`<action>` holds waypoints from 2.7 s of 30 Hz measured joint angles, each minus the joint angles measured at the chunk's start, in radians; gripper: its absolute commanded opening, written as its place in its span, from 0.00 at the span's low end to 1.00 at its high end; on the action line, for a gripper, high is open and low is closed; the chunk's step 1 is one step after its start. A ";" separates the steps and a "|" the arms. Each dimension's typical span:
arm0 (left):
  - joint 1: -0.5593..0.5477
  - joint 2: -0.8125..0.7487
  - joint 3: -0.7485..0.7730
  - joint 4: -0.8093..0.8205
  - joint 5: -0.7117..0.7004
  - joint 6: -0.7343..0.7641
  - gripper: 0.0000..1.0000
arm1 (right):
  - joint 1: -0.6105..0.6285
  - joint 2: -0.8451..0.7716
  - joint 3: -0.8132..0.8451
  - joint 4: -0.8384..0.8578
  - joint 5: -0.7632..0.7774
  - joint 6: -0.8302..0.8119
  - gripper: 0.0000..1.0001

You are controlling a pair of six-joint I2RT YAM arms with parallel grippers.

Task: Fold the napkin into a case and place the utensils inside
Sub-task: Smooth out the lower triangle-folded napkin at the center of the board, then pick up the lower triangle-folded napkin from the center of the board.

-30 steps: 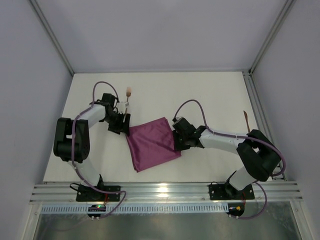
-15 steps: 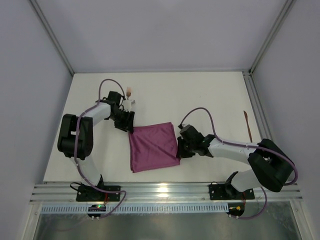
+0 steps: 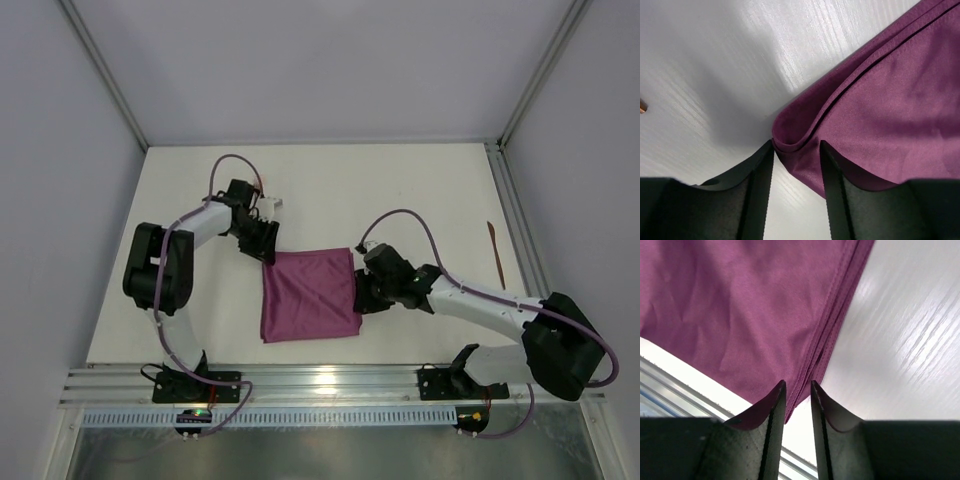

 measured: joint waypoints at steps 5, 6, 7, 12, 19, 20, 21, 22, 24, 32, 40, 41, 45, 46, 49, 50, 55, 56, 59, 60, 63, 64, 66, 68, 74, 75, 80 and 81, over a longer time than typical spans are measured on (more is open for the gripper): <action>-0.011 -0.027 0.009 -0.021 -0.048 0.032 0.62 | 0.000 -0.063 0.062 -0.031 -0.019 -0.140 0.60; -0.010 -0.047 0.009 -0.031 -0.062 0.039 0.63 | 0.000 -0.091 0.072 -0.030 -0.026 -0.174 0.61; -0.010 -0.071 0.009 -0.042 -0.074 0.045 0.63 | 0.000 -0.126 0.078 -0.026 -0.031 -0.211 0.62; -0.009 -0.237 0.010 -0.092 -0.098 0.078 0.64 | 0.002 -0.302 0.077 0.046 -0.061 -0.439 0.67; -0.009 -0.378 -0.015 -0.174 -0.088 0.122 0.65 | 0.047 -0.354 0.063 0.085 -0.064 -0.731 0.77; -0.009 -0.381 -0.024 -0.184 -0.088 0.123 0.65 | 0.047 -0.348 0.063 0.089 -0.052 -0.736 0.78; -0.009 -0.377 -0.033 -0.191 -0.088 0.122 0.65 | 0.043 -0.338 0.063 0.093 -0.042 -0.730 0.78; -0.009 -0.368 -0.040 -0.194 -0.088 0.120 0.65 | 0.035 -0.325 0.064 0.099 -0.039 -0.714 0.78; -0.009 -0.341 -0.045 -0.193 -0.086 0.112 0.66 | 0.004 -0.273 0.079 0.100 -0.044 -0.668 0.74; -0.009 -0.174 -0.043 -0.115 -0.043 0.053 0.66 | -0.100 0.065 0.143 0.173 -0.124 -0.430 0.33; -0.009 -0.037 -0.018 -0.023 -0.039 0.006 0.61 | -0.100 0.155 0.095 0.326 -0.192 -0.282 0.15; -0.009 -0.031 -0.011 -0.013 -0.038 0.002 0.60 | -0.100 0.168 0.095 0.346 -0.196 -0.268 0.14; -0.009 -0.020 0.003 0.027 -0.016 -0.014 0.57 | -0.101 0.237 0.079 0.427 -0.216 -0.211 0.10; -0.009 -0.016 0.004 0.032 -0.008 -0.016 0.57 | -0.104 0.256 0.071 0.444 -0.221 -0.196 0.09; -0.009 0.004 0.006 0.039 0.021 -0.016 0.55 | -0.112 0.308 0.047 0.479 -0.233 -0.157 0.08; -0.009 0.007 0.009 0.039 0.032 -0.017 0.55 | -0.116 0.323 0.038 0.491 -0.237 -0.142 0.07; -0.009 0.033 0.028 0.040 0.079 -0.015 0.41 | -0.129 0.364 0.029 0.530 -0.248 -0.092 0.04; -0.009 0.035 0.028 0.041 0.082 -0.013 0.38 | -0.132 0.365 0.026 0.541 -0.249 -0.085 0.04; -0.009 0.045 0.028 0.038 0.100 -0.012 0.20 | -0.139 0.365 0.011 0.566 -0.250 -0.060 0.03; -0.009 0.049 0.028 0.035 0.107 -0.011 0.18 | -0.140 0.365 0.008 0.570 -0.250 -0.055 0.03; -0.009 0.049 0.026 0.033 0.123 -0.004 0.09 | -0.142 0.365 0.005 0.577 -0.249 -0.038 0.03; -0.009 0.048 0.024 0.034 0.129 0.002 0.07 | -0.142 0.365 0.004 0.578 -0.248 -0.036 0.03; -0.009 0.041 0.012 0.037 0.138 0.013 0.03 | -0.143 0.365 0.004 0.578 -0.246 -0.029 0.03; -0.009 0.019 -0.011 0.042 0.139 0.026 0.00 | -0.143 0.365 0.004 0.578 -0.242 -0.023 0.03; -0.026 -0.143 -0.109 0.063 0.111 0.098 0.00 | -0.143 0.366 0.004 0.577 -0.231 0.000 0.03; -0.035 -0.169 -0.122 0.070 0.102 0.112 0.00 | -0.143 0.366 0.004 0.577 -0.230 0.004 0.03; -0.114 -0.277 -0.179 0.093 0.042 0.182 0.00 | -0.143 0.367 0.004 0.578 -0.225 0.023 0.03; -0.127 -0.289 -0.188 0.096 0.027 0.197 0.00 | -0.143 0.367 0.004 0.578 -0.224 0.026 0.03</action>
